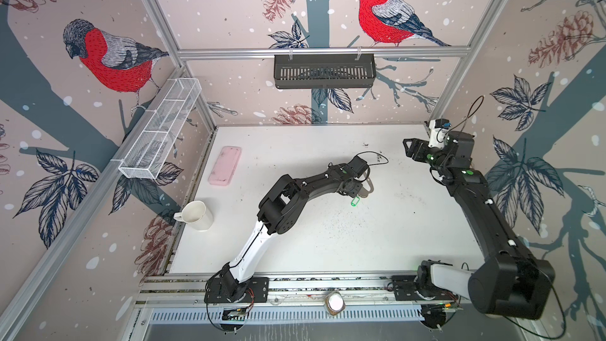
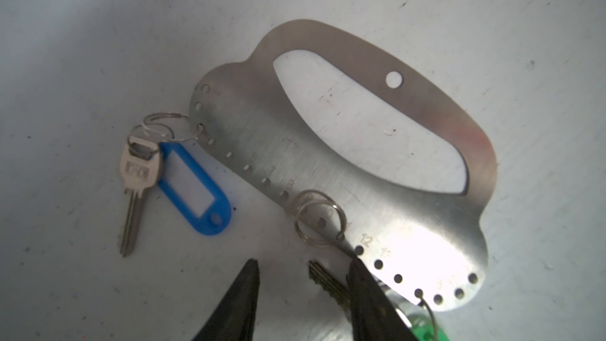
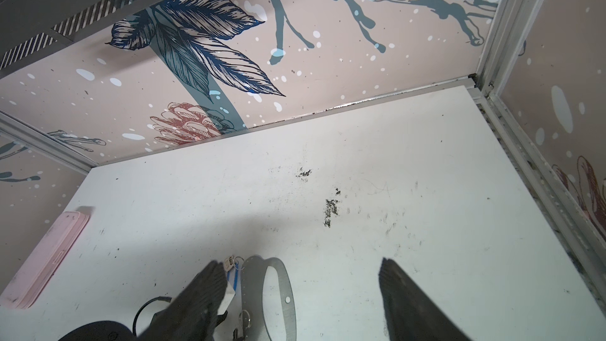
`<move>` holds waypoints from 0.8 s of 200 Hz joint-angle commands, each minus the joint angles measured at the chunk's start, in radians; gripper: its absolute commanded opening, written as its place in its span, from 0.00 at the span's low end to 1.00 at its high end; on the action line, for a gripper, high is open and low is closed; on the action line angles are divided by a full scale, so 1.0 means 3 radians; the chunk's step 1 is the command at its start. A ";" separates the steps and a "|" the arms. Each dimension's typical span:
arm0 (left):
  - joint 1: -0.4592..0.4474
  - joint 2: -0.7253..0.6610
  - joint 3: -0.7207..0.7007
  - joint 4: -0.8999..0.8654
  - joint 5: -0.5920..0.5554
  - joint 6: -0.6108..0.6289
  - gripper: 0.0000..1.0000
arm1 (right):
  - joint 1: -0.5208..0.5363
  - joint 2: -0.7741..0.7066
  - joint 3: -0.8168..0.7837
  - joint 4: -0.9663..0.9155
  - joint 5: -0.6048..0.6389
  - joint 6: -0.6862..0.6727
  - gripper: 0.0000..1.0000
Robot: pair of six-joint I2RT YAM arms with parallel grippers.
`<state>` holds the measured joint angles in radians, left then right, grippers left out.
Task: Attach keys to a key ring
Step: Touch the keyring at the center of the table.
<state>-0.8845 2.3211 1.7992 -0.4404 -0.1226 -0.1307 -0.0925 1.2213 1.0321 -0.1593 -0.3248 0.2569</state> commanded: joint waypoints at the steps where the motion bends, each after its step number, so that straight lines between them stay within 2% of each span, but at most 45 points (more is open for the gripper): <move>1: 0.0008 -0.0008 -0.0031 -0.0201 -0.0152 -0.0004 0.46 | -0.0004 -0.0014 -0.0014 0.0019 -0.0038 -0.0038 0.76; 84: 0.0042 -0.0572 -0.0680 0.0006 -0.0282 -0.0122 0.46 | -0.0006 0.0007 -0.0060 0.0095 -0.0088 0.0004 0.76; 124: 0.0327 -0.1227 -0.0957 0.0360 -0.0087 -0.0057 0.46 | -0.0016 -0.0036 -0.0070 0.0066 -0.0043 -0.0001 0.76; 160: 0.0566 -0.1951 -0.1256 0.0736 -0.0425 0.0169 0.49 | -0.0064 -0.0081 -0.0106 0.0129 -0.0061 0.0042 0.76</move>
<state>-0.7483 1.8416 1.4628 -0.3344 -0.1806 -0.1429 -0.1040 1.2064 1.0054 -0.1555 -0.3393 0.2584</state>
